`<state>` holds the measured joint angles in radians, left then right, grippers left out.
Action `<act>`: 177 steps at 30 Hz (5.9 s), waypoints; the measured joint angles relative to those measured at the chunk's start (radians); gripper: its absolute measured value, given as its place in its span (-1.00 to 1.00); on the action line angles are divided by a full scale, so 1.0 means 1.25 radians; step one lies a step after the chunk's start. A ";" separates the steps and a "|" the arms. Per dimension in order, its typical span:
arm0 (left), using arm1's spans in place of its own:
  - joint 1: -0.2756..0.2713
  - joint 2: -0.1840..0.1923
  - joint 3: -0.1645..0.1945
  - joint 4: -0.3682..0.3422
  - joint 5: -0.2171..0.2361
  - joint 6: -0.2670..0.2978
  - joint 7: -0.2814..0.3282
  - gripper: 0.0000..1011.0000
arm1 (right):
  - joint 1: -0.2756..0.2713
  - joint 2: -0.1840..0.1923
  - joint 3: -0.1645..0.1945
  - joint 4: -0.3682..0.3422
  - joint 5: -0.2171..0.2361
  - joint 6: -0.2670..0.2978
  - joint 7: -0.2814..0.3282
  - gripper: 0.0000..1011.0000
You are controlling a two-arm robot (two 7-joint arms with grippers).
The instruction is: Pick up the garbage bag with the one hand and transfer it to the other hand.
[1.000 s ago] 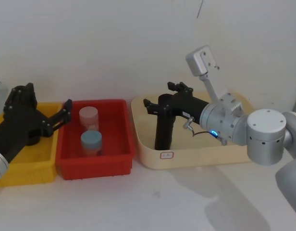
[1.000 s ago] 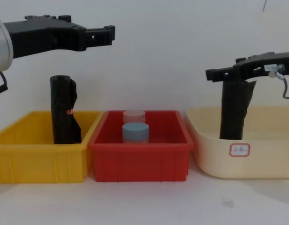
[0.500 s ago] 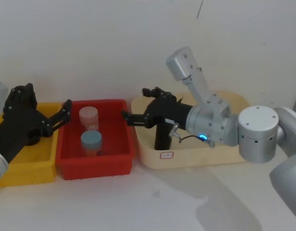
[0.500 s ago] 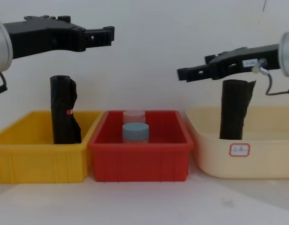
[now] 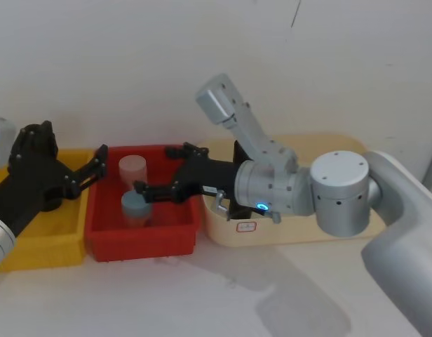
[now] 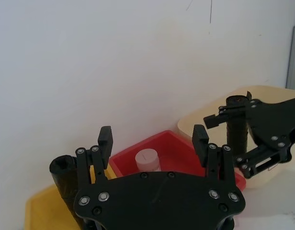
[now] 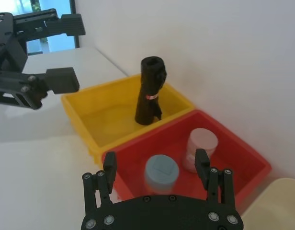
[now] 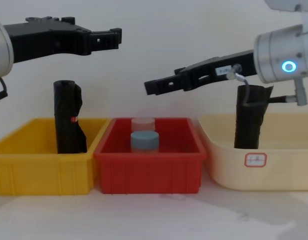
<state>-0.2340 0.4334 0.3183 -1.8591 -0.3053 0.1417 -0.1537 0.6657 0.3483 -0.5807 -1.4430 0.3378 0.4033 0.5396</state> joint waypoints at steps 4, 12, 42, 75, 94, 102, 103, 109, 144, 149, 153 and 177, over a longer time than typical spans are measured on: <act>0.000 0.000 0.000 0.000 0.000 0.000 0.000 0.98 | 0.008 -0.016 -0.009 0.012 0.003 0.012 0.000 0.98; 0.000 0.000 0.000 0.000 0.000 0.000 0.000 0.98 | 0.028 -0.046 -0.025 0.047 0.006 0.027 -0.010 0.98; 0.000 0.000 0.000 0.000 0.000 0.000 0.000 0.98 | 0.120 -0.139 -0.090 0.251 -0.048 0.018 -0.027 0.98; 0.000 0.000 0.000 0.000 0.000 0.000 0.000 0.98 | 0.156 -0.177 -0.109 0.398 -0.104 -0.024 -0.033 0.80; 0.000 0.000 0.000 0.000 0.000 0.000 0.000 0.98 | 0.131 -0.168 -0.063 0.355 -0.090 -0.011 -0.046 0.32; 0.000 0.000 0.000 0.000 0.000 0.000 0.000 0.98 | 0.117 -0.148 -0.021 0.283 -0.063 0.003 -0.048 0.32; 0.000 0.000 0.000 0.000 0.000 0.000 0.000 0.98 | 0.115 -0.144 -0.012 0.270 -0.058 0.004 -0.049 0.32; 0.000 0.000 0.000 0.000 0.000 0.000 0.000 0.98 | 0.114 -0.128 0.018 0.222 -0.044 0.001 -0.058 0.32; 0.000 0.000 0.000 0.000 0.000 0.000 0.000 0.98 | 0.166 -0.055 0.068 0.248 -0.114 -0.103 -0.106 0.70; 0.000 0.000 0.000 0.000 0.000 0.000 0.000 0.98 | 0.169 -0.057 0.065 0.268 -0.127 -0.119 -0.109 0.94; 0.000 0.000 0.000 0.000 0.000 0.000 0.000 0.98 | 0.169 -0.059 0.064 0.277 -0.134 -0.132 -0.113 0.98; 0.000 0.000 0.000 0.000 0.000 0.000 0.000 0.98 | -0.016 -0.042 0.122 0.076 -0.029 -0.148 -0.074 0.98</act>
<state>-0.2340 0.4334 0.3182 -1.8592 -0.3053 0.1415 -0.1538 0.6454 0.2964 -0.4284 -1.3477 0.3015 0.2179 0.4472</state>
